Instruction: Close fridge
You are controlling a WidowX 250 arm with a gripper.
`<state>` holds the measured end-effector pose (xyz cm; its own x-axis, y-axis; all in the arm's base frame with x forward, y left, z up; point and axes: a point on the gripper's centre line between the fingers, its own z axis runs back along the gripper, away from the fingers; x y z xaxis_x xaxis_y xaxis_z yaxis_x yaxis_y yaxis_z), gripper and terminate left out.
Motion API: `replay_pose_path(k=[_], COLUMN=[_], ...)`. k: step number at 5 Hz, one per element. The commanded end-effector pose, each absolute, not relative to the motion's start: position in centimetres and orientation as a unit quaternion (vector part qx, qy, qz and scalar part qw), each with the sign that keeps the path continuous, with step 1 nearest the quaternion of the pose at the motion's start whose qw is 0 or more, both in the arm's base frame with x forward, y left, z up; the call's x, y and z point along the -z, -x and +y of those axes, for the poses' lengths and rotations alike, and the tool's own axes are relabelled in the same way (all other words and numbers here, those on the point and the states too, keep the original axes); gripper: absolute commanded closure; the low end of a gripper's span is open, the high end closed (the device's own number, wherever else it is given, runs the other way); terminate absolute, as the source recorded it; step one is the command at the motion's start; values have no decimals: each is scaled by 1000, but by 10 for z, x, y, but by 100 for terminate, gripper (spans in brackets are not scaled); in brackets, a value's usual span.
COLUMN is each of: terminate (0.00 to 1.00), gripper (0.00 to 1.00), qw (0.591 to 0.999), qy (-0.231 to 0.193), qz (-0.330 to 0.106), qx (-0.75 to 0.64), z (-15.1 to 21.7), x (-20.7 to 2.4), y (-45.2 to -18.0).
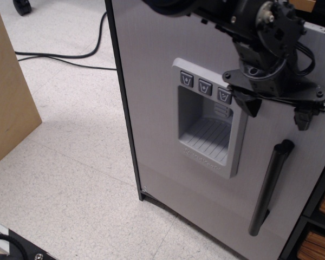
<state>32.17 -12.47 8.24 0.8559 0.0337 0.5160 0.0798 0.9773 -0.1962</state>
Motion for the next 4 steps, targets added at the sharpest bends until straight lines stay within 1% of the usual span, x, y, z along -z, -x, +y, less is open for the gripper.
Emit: replay_pose_path(k=[1, 4], terminate=[0, 0], gripper=[0, 0], qw=[938, 930], qy=[94, 88], qz=[-332, -356], qx=[9, -10], z=[-134, -139], x=[-99, -98], y=[-342, -351])
